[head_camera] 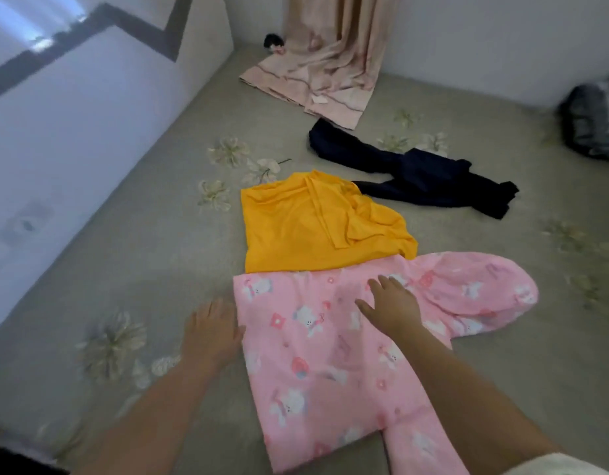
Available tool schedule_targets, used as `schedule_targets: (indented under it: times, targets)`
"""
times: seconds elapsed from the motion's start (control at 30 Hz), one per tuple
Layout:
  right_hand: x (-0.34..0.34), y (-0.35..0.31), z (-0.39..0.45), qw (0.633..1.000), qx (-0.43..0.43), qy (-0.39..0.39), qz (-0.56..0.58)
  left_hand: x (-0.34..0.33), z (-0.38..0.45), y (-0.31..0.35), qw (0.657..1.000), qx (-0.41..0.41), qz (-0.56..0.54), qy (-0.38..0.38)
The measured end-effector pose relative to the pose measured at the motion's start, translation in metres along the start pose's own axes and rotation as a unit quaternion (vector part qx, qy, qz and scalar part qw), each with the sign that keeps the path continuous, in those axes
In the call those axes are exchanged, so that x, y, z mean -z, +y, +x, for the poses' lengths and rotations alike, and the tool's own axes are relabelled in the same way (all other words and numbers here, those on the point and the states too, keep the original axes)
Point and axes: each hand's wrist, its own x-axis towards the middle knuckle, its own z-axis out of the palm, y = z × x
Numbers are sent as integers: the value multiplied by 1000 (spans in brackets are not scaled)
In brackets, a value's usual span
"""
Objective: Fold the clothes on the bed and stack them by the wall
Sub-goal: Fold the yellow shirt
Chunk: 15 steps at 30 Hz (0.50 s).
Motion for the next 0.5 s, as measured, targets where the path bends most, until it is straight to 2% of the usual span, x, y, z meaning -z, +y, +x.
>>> schedule_targets:
  times: [0.13,0.2,0.23,0.33,0.43,0.5]
  targets:
    - [-14,-37,82,998,-58,-5,19,-33,90,-22,994,-28,-94,38]
    - [-24,-53,126,998,-64,-2,17,-63,113,-28,994,-27,-109,-1]
    - [-30,-59,147,998,-68,-2,14,-85,120,-33,992,-36,-116,-17]
    - [-50,-66,200,993,-113,14,-8,-138,129,-50,987,-103,-122,3]
    - [-62,-62,228,985,-162,39,-38,-155,128,-58,984,-126,-129,-4]
    - [-56,-66,232,984,-159,83,-6,-154,128,-58,983,-129,-131,6]
